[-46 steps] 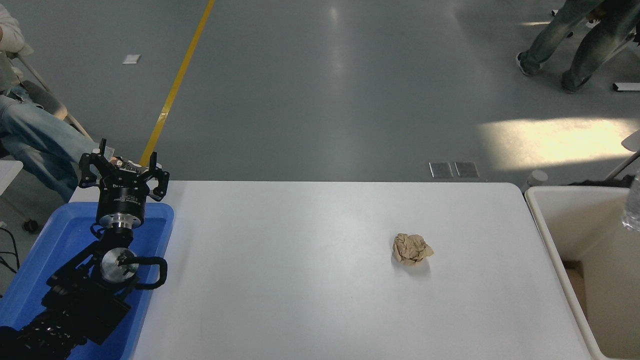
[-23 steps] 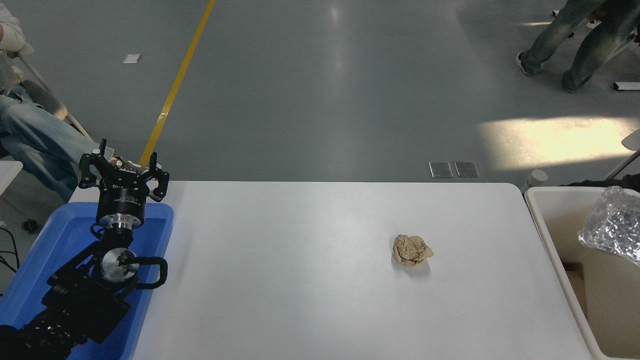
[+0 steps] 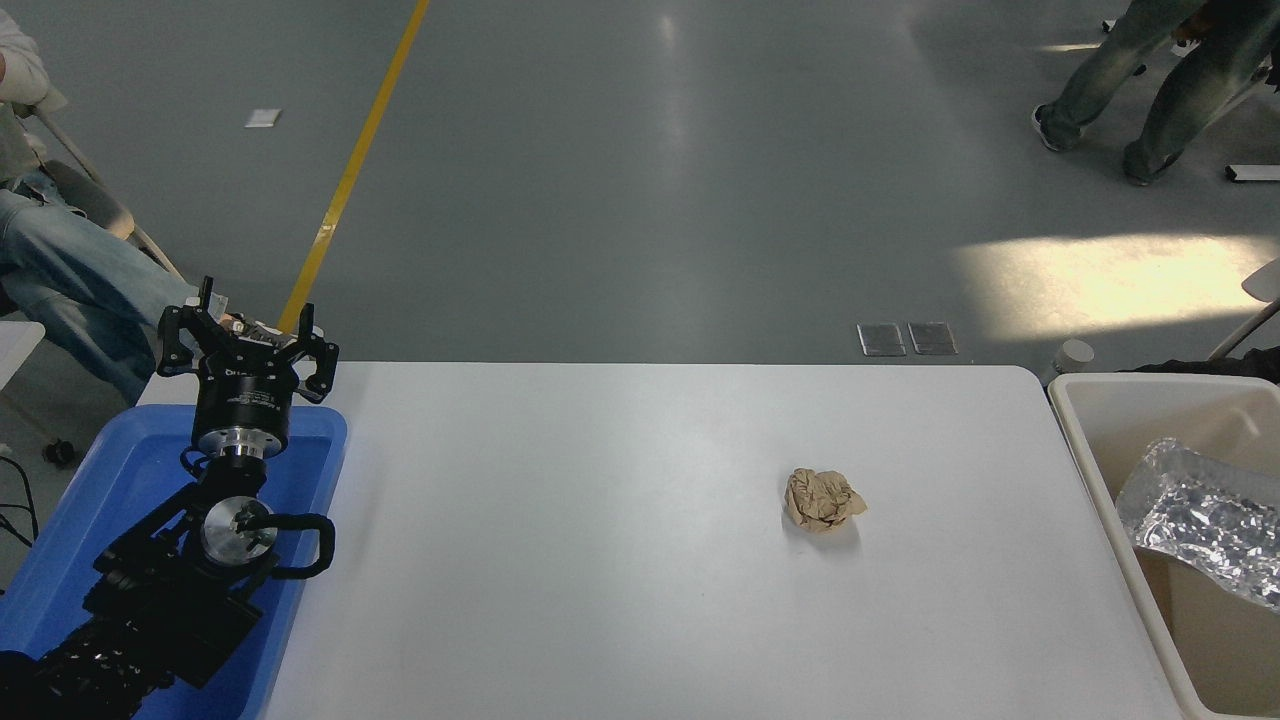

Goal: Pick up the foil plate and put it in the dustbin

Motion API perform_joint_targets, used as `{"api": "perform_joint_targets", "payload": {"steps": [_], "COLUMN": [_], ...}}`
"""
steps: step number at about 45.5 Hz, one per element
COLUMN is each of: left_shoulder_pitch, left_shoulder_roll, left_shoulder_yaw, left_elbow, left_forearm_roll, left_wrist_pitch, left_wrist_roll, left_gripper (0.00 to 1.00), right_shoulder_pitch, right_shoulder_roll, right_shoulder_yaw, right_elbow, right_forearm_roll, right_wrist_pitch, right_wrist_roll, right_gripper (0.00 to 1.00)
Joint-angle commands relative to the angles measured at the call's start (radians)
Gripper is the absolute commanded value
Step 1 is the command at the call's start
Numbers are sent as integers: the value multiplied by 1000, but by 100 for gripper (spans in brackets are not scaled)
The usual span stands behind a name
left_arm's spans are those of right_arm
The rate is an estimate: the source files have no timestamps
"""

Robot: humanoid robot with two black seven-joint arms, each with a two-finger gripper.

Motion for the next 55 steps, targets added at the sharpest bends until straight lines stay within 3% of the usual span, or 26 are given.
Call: {"api": "perform_joint_targets", "payload": {"steps": [1,8,25,38,55], "left_shoulder_pitch": [-1,-1,-1,-1,0], "left_shoulder_roll": [0,0,0,0,0], "left_shoulder_yaw": [0,0,0,2,2], "left_elbow": [0,0,0,0,0], "left_forearm_roll": [0,0,0,2,2], "left_wrist_pitch": [0,0,0,0,0], "left_wrist_roll": [0,0,2,2,2], "left_gripper": [99,99,99,99,99], "right_shoulder_pitch": [12,152,662,1091,1492], "right_shoulder_roll": [16,-4,-237,-194,-70], "right_shoulder_yaw": [2,-7,-97,-412,-470], "right_elbow": [58,185,824,1061,1351], "right_forearm_roll": [-1,-48,-300,-300,-229], "right_wrist_pitch": [0,6,35,255,543], "right_wrist_roll": [4,1,-12,-9,-9], "right_gripper": [100,100,100,100,100]}}
